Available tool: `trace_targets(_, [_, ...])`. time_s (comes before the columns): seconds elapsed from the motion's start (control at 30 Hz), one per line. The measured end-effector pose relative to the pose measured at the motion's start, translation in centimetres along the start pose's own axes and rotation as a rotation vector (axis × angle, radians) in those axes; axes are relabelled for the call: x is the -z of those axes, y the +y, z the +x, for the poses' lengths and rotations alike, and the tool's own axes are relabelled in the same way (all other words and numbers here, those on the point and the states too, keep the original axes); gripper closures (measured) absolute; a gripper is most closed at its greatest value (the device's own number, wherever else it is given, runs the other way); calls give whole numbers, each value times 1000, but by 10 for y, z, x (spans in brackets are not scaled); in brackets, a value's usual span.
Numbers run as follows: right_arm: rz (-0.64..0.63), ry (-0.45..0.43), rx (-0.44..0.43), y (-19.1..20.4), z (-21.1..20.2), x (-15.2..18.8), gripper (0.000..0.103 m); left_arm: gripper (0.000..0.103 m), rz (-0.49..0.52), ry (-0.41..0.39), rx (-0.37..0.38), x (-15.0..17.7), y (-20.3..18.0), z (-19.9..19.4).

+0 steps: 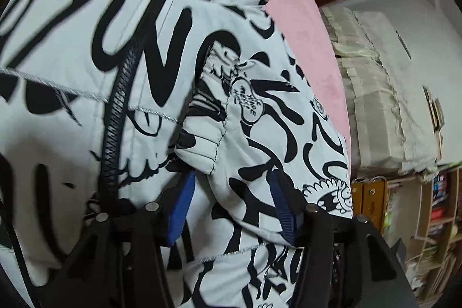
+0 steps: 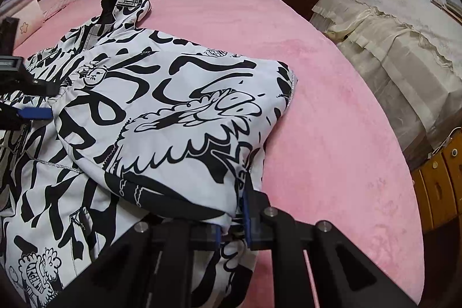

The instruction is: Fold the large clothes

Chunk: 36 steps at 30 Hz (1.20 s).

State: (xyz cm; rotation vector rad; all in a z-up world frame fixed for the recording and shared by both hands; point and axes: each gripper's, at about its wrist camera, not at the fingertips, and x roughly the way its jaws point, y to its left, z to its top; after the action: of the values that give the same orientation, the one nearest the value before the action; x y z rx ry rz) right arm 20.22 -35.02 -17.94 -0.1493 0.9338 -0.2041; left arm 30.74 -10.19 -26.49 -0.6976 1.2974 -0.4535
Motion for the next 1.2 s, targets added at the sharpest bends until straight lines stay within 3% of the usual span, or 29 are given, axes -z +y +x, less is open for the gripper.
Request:
trace_targets(0.13, [4, -6, -7, -1, -1, 1, 92, 52, -51, -41, 34, -5, 1, 15])
trace_targets(0.23, [-14, -5, 4, 2, -1, 0, 92, 95, -54, -103, -24, -13, -5, 16])
trace_targets(0.37, [-44, -2, -9, 9, -1, -2, 83, 96, 27, -260, -106, -3, -22, -19])
trace_targets(0.5, [-89, -8, 14, 23, 2, -2, 74, 96, 15, -363, -116, 18, -14, -57])
trace_targets(0.63, [-162, 2, 54, 42, 8, 4, 71, 96, 12, -392, -187, 40, 8, -71])
trace_targets(0.73, [-271, 17, 135, 58, 15, 14, 71, 95, -5, -316, -251, 48, 28, -57])
trace_targets(0.8, [-311, 12, 149, 61, 13, 19, 70, 94, -35, -285, -223, 46, 36, -54])
trace_targets(0.83, [-324, 13, 148, 61, 10, 20, 69, 90, -41, -272, -211, 46, 41, -58])
trace_targets(0.87, [-328, 18, 133, 58, 5, 21, 68, 79, -43, -246, -210, 42, 40, -62])
trace_targets(0.97, [-300, 22, 21, 41, -22, 18, 67, 49, 6, -173, -213, 36, 32, -73])
trace_targets(1.03, [-273, 22, -83, 27, -39, 13, 65, 46, 74, -172, -236, 35, 22, -88])
trace_targets(1.1, [-205, 10, -184, 7, -57, 5, 44, 46, 130, -202, -258, 31, 13, -104])
trace_targets(1.17, [-107, 0, -226, -16, -62, -11, 31, 45, 144, -232, -257, 24, 8, -115])
trace_targets(1.2, [-65, -3, -236, -25, -60, -19, 31, 45, 148, -242, -244, 17, 3, -116])
